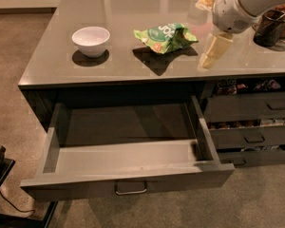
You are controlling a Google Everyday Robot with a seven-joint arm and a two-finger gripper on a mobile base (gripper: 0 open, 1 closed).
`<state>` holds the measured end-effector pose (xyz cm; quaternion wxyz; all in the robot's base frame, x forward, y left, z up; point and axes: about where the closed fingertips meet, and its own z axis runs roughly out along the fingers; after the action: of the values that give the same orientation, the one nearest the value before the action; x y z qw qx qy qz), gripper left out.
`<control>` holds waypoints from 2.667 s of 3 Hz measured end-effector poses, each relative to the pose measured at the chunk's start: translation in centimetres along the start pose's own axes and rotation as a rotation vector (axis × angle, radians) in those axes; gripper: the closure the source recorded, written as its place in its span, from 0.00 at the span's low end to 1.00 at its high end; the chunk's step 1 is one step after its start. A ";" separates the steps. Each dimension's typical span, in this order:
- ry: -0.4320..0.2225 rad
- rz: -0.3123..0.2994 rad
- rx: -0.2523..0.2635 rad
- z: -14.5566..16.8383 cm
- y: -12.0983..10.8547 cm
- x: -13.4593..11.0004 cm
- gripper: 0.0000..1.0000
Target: Place green rice chip bag into top drawer
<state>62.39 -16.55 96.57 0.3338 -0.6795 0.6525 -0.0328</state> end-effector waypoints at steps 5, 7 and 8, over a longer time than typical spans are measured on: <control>-0.054 -0.191 0.001 10.2 -8.6 -0.2 0.00; -0.059 -0.167 0.015 13.1 -9.9 0.5 0.00; -0.054 -0.160 0.005 14.6 -10.3 0.8 0.00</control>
Offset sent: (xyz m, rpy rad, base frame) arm 0.1039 0.0323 -0.0177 -0.0323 -0.0603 0.1825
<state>78.45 -11.99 90.03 0.3493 -0.7293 0.5867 -0.0425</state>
